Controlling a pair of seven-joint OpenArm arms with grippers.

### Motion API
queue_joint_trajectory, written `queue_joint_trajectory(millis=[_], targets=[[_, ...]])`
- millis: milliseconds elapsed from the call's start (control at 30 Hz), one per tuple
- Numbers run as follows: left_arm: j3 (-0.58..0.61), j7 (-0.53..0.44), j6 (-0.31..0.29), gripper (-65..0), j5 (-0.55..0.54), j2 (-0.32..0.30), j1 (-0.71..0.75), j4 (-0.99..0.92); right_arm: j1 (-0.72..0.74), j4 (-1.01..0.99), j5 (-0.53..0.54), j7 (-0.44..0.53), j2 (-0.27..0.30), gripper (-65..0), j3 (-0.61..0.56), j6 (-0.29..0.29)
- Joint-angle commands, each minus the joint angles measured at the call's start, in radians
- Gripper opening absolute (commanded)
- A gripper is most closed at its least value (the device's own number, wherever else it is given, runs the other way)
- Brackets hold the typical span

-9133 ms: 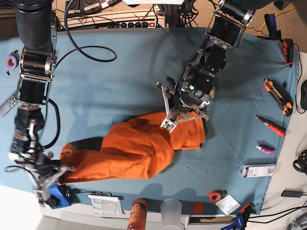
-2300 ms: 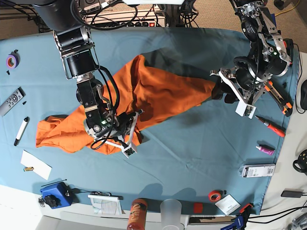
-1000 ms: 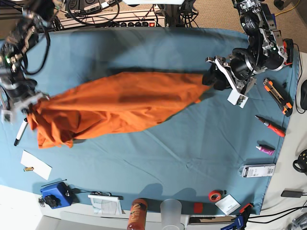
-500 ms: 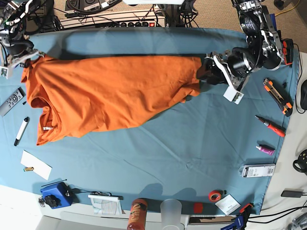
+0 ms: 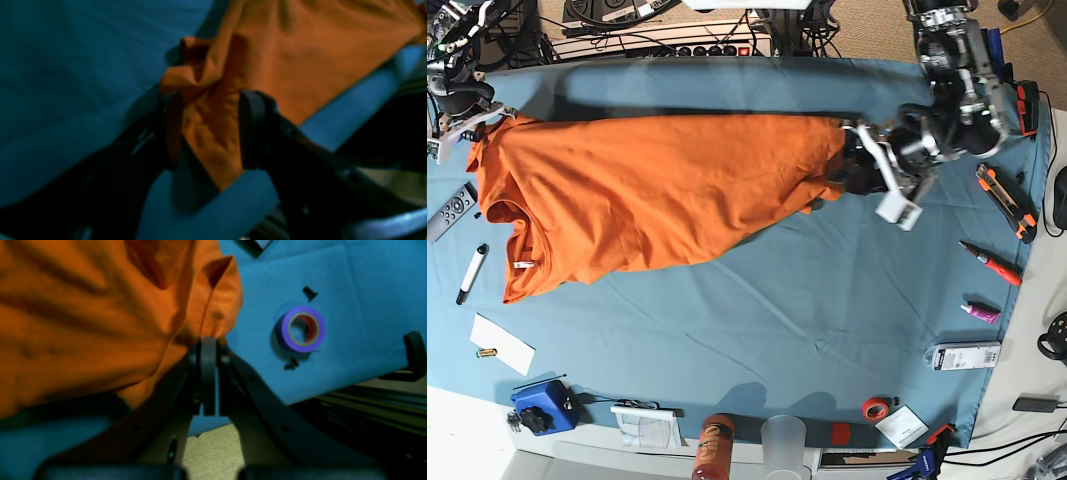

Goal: Layout the t-shirt on the table in an organized manner, then fold the t-shirt properly
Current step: 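Drag the shirt's held end with the left gripper toward the right gripper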

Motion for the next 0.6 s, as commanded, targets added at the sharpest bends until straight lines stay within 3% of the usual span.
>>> queue_joint_trajectory(millis=[0,100,200,333,567], targets=[[0.026,-0.047,0.012,-36.8,0.033,-0.003,-0.009,0.014,0.000,0.017,0.008,0.019,0.017,-65.0,0.009,-0.001],[0.091,-0.130,0.078,-36.8,0.178,-0.003,-0.009,0.014,0.000,0.017,0.008,0.018,0.017,-65.0,0.009,0.022],[0.138,-0.147,0.117,-36.8,0.254,-0.003,-0.015,0.014,0.000,0.017,0.008,0.018,0.017,-65.0,0.009,0.026],[0.193,-0.148,0.117,-36.8,0.274,-0.003,-0.043,-0.023,0.000,0.017,0.008,0.018,0.017,-65.0,0.009,0.026],[0.219,-0.155,0.148,-36.9,0.307,-0.003,-0.153,-0.252,0.000,0.017,0.008,0.019,0.018,-65.0,0.009,0.027]])
